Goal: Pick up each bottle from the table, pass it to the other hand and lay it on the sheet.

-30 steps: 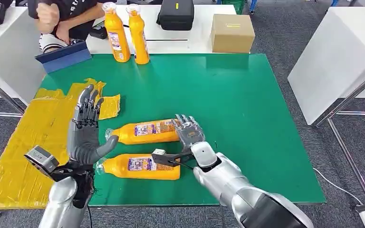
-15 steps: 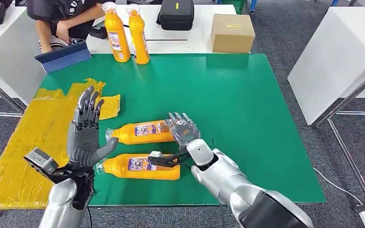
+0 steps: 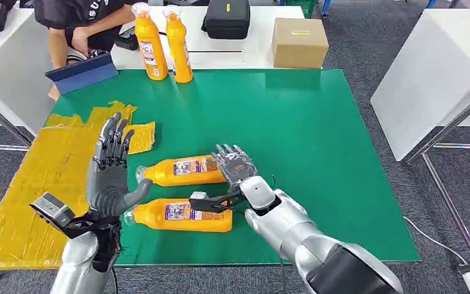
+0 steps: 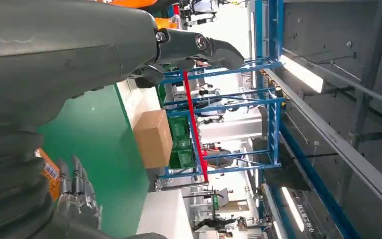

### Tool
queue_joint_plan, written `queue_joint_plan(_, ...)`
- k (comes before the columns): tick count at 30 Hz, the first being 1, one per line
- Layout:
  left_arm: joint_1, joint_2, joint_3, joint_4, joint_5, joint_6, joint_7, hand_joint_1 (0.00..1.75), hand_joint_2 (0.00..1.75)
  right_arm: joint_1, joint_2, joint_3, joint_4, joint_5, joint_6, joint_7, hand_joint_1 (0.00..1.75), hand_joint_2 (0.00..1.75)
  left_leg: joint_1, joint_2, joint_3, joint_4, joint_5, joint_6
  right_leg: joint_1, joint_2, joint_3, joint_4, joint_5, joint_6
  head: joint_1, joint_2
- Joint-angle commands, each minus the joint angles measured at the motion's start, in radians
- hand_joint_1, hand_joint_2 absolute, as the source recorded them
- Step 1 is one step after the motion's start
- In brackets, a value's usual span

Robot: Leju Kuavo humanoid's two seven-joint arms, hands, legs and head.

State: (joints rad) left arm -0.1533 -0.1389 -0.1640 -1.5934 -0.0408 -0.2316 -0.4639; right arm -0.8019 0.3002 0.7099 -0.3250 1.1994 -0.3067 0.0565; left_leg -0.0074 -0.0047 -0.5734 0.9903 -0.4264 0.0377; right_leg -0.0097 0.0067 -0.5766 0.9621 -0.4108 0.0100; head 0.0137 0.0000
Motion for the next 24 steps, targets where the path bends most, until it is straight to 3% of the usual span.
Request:
queue_joint_plan(1,-0.02,0.025,-0.006,0.04,-0.003,-0.003,0.0,0.0,1.75,-0.057,0.0,-0.038,0.056,-0.005,0.012,-0.007,0.0,1.75,0.0,-0.001,0.002,0.0,-0.001,-0.003,0.0,-0.001,0.002,0.0,-0.001,-0.001,0.0,0.0)
queue_joint_plan(15,0.01,0.016,-0.006,0.018,-0.003,-0.004,0.011,0.0,1.75,-0.076,0.0,-0.099,0.057,-0.034,0.025,-0.063,0.0,1.75,0.0,0.0,0.002,0.0,-0.001,-0.003,0.0,-0.001,0.002,0.0,-0.002,-0.001,0.0,0.0)
queue_joint_plan(24,0.009,0.005,-0.013,0.029,-0.002,-0.007,0.011,0.0,1.75,-0.104,0.023,-0.122,0.069,-0.059,0.103,-0.087,0.0,1.75,0.0,0.0,0.001,0.0,-0.001,-0.002,0.0,-0.001,0.001,0.001,-0.001,-0.001,0.0,0.0)
